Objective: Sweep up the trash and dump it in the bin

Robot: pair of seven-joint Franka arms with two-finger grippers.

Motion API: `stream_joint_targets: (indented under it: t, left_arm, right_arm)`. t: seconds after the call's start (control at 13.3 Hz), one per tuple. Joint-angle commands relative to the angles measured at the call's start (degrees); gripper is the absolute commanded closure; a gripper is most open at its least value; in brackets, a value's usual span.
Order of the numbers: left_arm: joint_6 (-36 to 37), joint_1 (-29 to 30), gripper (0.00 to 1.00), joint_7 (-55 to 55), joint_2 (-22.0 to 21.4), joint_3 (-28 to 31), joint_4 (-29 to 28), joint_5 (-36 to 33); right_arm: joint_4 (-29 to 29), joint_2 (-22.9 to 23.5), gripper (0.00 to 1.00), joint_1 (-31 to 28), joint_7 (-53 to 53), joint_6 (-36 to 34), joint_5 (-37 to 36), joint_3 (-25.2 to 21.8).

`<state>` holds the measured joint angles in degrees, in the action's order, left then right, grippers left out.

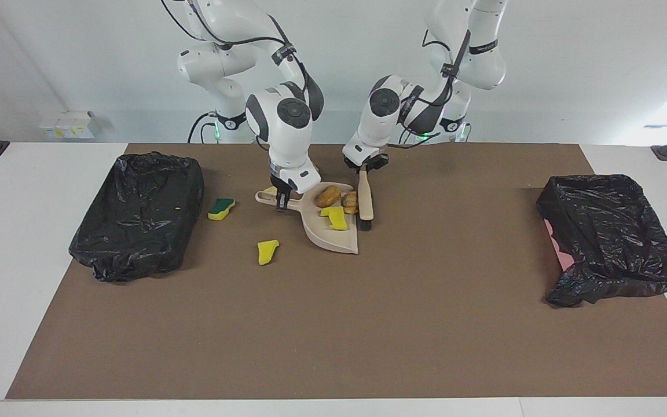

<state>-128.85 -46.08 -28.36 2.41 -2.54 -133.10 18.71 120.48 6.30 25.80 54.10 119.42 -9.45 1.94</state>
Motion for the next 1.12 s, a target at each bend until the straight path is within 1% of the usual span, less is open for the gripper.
stream_joint_targets:
  t: [0.0, 0.07, 0.22, 0.37, 0.45, 0.6, 0.75, 0.82, 0.97, 1.05]
  left_arm:
    - [0.00, -0.76, 1.00, 5.59, 3.47, 0.61, 4.95, 3.26]
    - [0.44, -0.24, 1.00, 5.51, 3.13, 0.70, 5.04, 3.27]
    - [5.34, 1.33, 1.00, 4.72, 1.12, 1.39, 6.09, 3.35]
    - [10.62, 5.63, 1.00, 3.93, -0.91, 1.49, 6.36, 3.27]
    - [12.64, 6.96, 1.00, 2.44, -1.61, 1.49, 6.36, 3.01]
    - [15.90, 7.15, 1.00, -3.51, -2.93, 1.84, 6.36, 1.52]
    - [16.88, 6.01, 1.00, -10.64, -4.51, 1.49, 5.49, -3.21]
    - [16.79, 5.13, 1.00, -11.89, -5.48, 1.31, 4.27, -4.19]
    - [15.48, 3.72, 1.00, -12.25, -8.11, 1.14, 0.15, -4.29]
    - [14.08, 2.41, 1.00, -12.60, -9.60, 1.14, -2.23, -4.29]
  right_arm:
    - [1.86, -1.73, 1.00, -0.58, -1.54, 0.91, -0.30, 0.43]
    - [1.86, -1.73, 1.00, -0.58, -1.54, 0.91, -0.30, 0.52]
    - [1.86, -1.73, 1.00, -0.58, -1.54, 0.99, -0.39, 0.52]
    - [1.86, -1.73, 1.00, -0.67, -1.63, 1.08, -0.30, 0.52]
    - [1.86, -1.64, 1.00, -0.67, -1.63, 1.17, -0.30, 0.43]
    - [1.86, -1.64, 1.00, -1.28, -1.72, 1.26, -0.30, 0.52]
    - [1.69, -1.81, 1.00, -2.16, -1.72, 1.26, -0.13, 0.52]
    - [1.60, -2.60, 1.00, -2.42, -1.54, 1.26, -0.04, 0.43]
    - [1.60, -4.62, 1.00, -5.83, 0.38, 0.74, 0.05, 0.52]
    - [1.60, -5.67, 1.00, -7.85, 3.78, 0.38, 0.48, 0.52]
